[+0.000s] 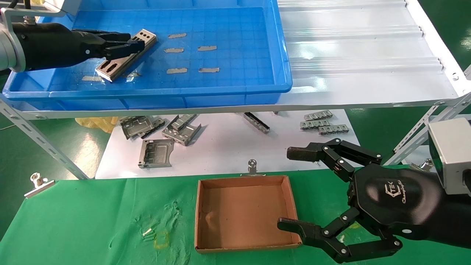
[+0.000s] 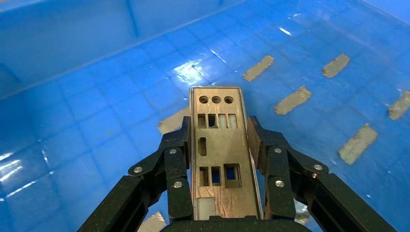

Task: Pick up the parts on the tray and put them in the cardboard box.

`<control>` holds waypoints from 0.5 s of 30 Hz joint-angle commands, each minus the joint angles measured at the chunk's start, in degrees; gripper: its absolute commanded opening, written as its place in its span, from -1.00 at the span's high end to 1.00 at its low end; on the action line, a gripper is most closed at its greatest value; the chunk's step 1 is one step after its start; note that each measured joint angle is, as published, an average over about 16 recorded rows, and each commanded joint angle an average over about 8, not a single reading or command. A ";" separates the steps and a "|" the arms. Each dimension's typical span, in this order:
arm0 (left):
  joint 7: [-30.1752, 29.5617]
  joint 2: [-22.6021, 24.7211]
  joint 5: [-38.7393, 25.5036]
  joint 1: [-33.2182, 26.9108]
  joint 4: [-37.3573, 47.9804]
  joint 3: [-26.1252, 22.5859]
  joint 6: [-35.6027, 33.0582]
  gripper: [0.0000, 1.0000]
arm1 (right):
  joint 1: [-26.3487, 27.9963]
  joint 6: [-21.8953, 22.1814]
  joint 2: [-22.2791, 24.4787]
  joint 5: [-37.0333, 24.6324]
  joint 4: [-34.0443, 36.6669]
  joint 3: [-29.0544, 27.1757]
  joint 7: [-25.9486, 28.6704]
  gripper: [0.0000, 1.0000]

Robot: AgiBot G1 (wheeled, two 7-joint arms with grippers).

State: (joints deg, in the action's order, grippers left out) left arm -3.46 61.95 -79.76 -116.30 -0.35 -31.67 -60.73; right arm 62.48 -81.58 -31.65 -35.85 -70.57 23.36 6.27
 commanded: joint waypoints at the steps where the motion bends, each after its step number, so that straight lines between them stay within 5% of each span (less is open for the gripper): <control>1: 0.29 -0.04 0.17 0.01 -0.13 0.13 0.48 1.00 | 0.00 0.00 0.00 0.00 0.00 0.00 0.00 -1.00; 15: 0.19 0.14 0.62 -0.23 0.21 0.45 3.12 1.00 | 0.00 0.00 0.00 0.00 0.00 0.00 0.00 -1.00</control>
State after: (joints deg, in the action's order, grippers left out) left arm -3.29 61.98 -79.11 -116.52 -0.17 -31.20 -58.13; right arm 62.48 -81.58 -31.65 -35.85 -70.57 23.36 6.27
